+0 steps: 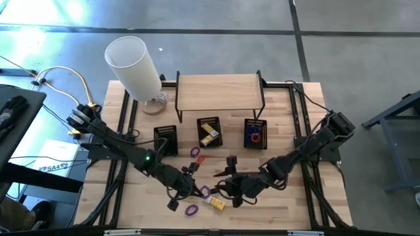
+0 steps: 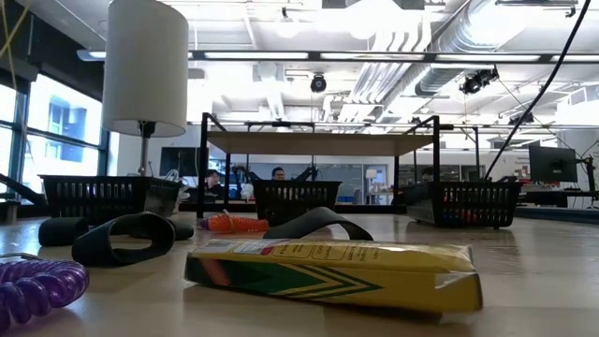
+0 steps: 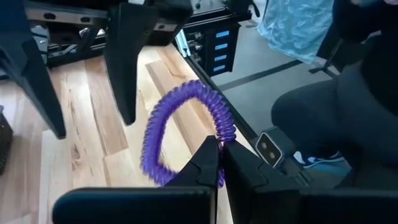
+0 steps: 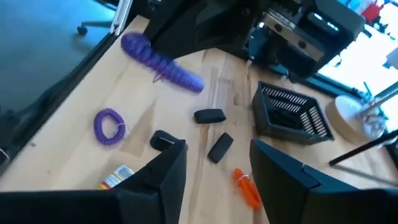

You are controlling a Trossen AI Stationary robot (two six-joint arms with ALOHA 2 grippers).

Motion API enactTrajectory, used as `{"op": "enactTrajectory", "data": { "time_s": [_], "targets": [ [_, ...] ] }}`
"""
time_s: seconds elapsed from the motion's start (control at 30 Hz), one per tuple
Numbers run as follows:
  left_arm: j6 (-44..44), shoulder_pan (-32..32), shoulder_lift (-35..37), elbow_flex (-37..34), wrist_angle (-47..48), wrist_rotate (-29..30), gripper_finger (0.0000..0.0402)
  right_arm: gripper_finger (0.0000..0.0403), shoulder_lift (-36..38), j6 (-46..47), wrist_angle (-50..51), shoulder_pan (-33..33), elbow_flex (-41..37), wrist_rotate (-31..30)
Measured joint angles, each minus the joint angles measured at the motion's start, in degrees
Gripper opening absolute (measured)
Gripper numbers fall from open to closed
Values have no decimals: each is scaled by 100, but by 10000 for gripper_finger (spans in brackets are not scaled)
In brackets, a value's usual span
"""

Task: Pick & Place Office Desk Supplies
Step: Put the purple spring keychain into the right black bin

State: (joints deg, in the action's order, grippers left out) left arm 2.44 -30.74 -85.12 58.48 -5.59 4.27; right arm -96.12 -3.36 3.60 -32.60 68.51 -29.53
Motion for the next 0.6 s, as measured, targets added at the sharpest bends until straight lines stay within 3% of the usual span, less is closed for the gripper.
{"op": "enactTrajectory", "data": {
  "time_s": [0.2,0.4,0.6],
  "targets": [
    [4,52,-33,2,-6,-4,1,164,0,-542,-59,41,0,10],
    [58,151,-44,2,28,5,1,164,0,-1206,-439,48,0,555],
    [105,216,-44,2,44,10,1,164,0,-1496,-564,51,0,592]
  ]
}}
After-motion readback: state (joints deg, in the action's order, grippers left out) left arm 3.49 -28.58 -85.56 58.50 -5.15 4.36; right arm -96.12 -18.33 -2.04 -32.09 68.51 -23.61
